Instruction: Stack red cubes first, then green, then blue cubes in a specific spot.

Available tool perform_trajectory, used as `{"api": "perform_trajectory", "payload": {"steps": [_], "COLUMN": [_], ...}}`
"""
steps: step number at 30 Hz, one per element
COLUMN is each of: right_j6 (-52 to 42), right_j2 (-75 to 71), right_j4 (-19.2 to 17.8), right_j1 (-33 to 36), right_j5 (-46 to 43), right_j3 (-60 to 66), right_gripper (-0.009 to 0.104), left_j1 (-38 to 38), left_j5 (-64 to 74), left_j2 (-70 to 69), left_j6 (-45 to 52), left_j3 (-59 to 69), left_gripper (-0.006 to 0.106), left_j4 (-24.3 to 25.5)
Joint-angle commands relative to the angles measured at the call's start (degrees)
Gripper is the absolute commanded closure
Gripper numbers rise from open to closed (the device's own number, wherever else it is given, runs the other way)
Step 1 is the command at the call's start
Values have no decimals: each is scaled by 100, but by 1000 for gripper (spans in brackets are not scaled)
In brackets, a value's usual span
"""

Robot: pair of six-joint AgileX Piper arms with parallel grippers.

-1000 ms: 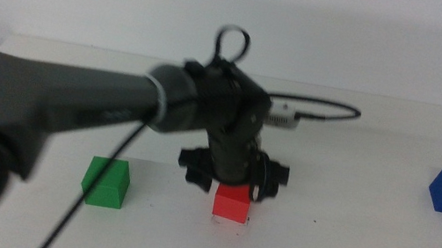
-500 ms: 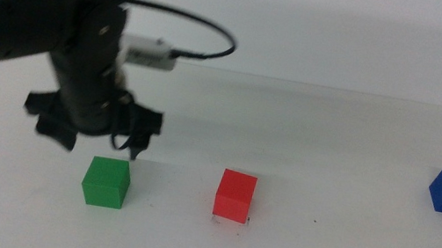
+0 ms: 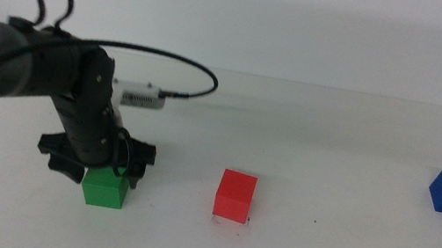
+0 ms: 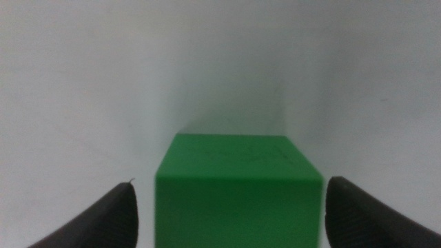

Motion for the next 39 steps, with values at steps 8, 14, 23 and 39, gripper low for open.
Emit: {"api": "perform_trajectory", "payload": {"steps": [8, 14, 23, 39], "right_j6": [-69, -69, -69, -69], "right_j2": [-22, -22, -22, -22], "right_j4": [-51, -51, -51, -51], "right_j1": [-47, -47, -47, -47], "right_j5": [-5, -5, -5, -5], "right_j3": [15, 15, 15, 15], "right_gripper": [2, 2, 2, 2], "left_j1": [-81, -1277, -2159, -2159], "left_j5": [268, 1282, 1616, 1194], "left_j2": [-99, -258, 632, 1197], "left_j6": [-6, -998, -999, -748], "left_j3": [-153, -1469, -2928, -2941], "left_gripper": [66, 89, 89, 89], "left_j4": [-396, 398, 204, -44]}}
